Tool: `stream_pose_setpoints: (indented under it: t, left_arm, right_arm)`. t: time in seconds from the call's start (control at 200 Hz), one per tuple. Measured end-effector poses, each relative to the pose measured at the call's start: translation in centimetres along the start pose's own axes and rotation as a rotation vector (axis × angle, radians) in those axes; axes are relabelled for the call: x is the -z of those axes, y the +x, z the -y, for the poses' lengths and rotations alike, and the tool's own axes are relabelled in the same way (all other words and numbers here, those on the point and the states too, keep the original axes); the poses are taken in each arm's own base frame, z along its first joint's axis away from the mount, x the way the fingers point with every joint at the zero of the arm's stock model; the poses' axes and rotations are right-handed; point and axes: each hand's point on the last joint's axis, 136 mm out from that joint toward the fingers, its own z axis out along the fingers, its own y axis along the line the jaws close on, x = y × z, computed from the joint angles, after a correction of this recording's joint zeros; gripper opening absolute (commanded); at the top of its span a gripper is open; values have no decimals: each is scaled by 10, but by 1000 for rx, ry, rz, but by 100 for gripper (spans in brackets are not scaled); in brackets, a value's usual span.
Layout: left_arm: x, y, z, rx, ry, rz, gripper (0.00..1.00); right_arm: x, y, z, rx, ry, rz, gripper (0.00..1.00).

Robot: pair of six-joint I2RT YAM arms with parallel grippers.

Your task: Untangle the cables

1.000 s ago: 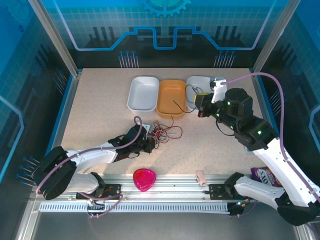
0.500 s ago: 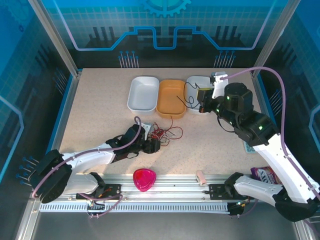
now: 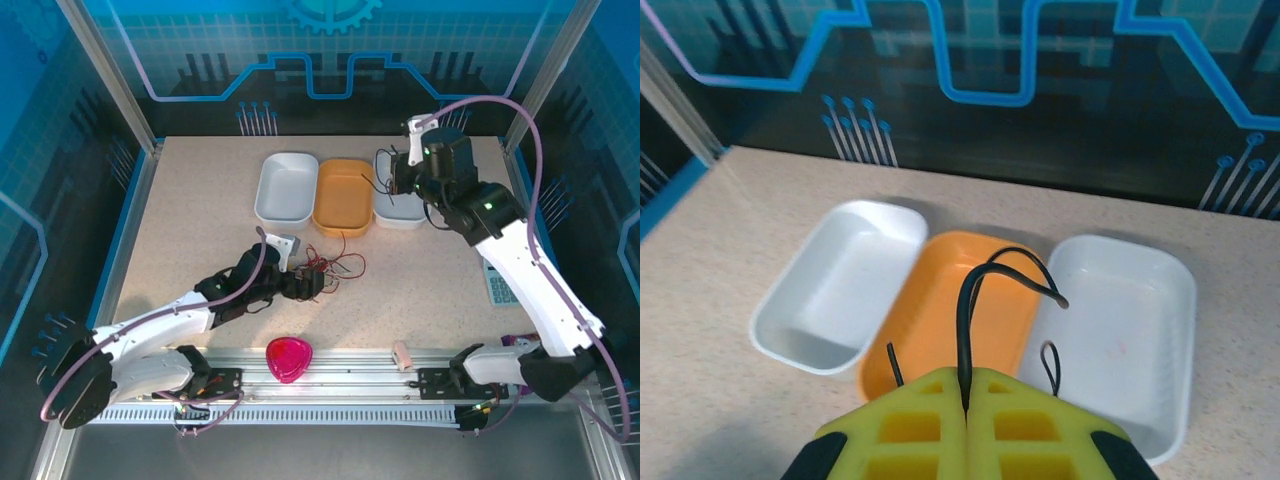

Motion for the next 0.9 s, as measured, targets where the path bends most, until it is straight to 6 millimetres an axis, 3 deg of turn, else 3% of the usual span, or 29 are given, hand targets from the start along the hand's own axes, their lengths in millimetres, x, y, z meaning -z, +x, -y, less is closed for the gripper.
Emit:
stream_pose_setpoints:
  t: [0.17, 0.485, 0.675, 0.901]
  left_arm:
    - [8, -15, -10, 32, -66, 66, 99]
    - [19, -35, -29, 113, -148, 166, 99]
    - [20, -38, -33, 132, -159, 176, 99]
    - [20, -43, -34, 138, -161, 202, 99]
  right_arm:
    - [-41, 16, 21, 21, 70, -80, 0]
    - [-92, 28, 70, -9, 175, -133, 0]
    - [-134, 59, 98, -28, 209, -230, 0]
    - [-176, 101, 108, -16, 215, -360, 0]
